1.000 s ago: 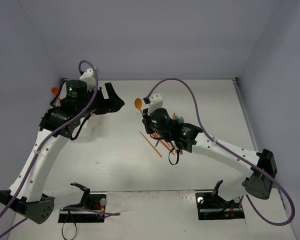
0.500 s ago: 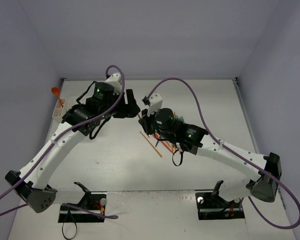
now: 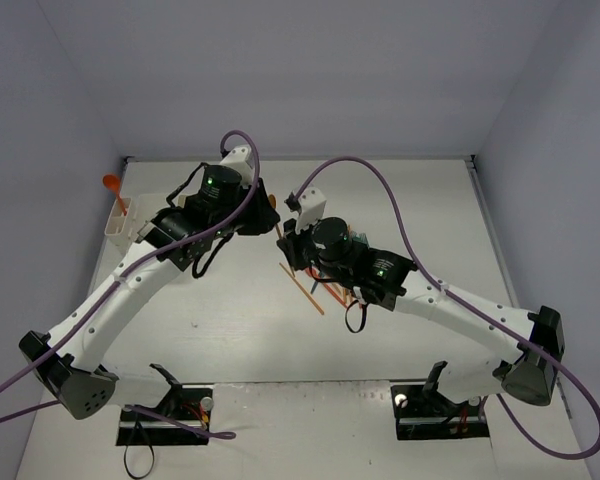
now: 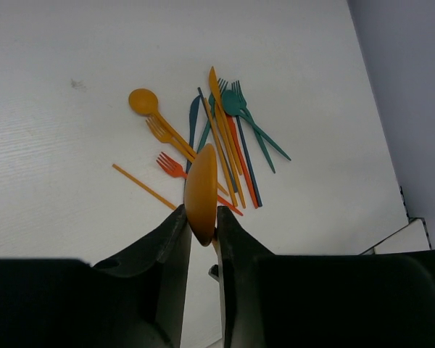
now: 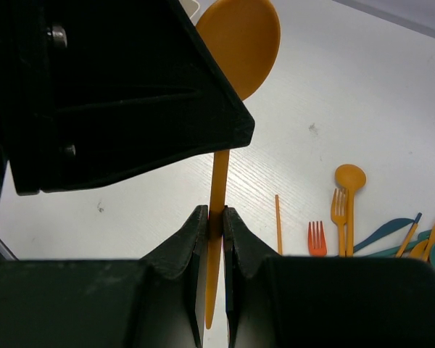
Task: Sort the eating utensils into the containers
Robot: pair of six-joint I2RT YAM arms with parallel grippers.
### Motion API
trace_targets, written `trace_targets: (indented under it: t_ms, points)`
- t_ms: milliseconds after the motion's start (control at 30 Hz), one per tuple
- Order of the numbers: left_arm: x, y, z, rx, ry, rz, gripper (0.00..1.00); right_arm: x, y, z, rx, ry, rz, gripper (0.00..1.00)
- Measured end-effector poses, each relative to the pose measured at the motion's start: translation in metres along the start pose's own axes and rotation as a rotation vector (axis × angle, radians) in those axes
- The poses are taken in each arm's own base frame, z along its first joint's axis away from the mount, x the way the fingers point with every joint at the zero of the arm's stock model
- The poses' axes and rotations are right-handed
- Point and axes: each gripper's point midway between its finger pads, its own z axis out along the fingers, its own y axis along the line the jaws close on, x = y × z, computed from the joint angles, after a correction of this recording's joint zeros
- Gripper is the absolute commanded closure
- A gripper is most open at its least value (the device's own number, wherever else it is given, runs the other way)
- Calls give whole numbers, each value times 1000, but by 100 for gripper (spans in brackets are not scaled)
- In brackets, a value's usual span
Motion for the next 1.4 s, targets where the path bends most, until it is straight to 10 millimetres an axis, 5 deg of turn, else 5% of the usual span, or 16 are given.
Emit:
trace_targets:
  t_ms: [333, 600, 800, 900, 1100, 1233, 1400]
  points:
    - [-8, 5, -1, -25, -49, -15, 97, -2, -1, 0, 3, -10, -11, 53]
    - [-20, 36, -1, -110, -86, -3, 97, -2, -7, -3, 28, -18, -12, 47]
    - [-55, 107, -14, -265, -152, -29, 97, 1, -23, -25, 71, -45, -6, 43]
    - [-82, 149, -35, -368, -215, -42, 97, -2, -36, -39, 98, -70, 5, 41]
    - [-135, 204, -75, -499, -348, -12, 97, -8, -75, -63, 189, -124, 41, 41]
    - [-162, 248, -79, -547, -396, -12, 97, -11, -96, -73, 239, -144, 50, 40]
    - [-175, 313, -60, -592, -400, -31, 97, -10, -106, -82, 264, -150, 35, 39]
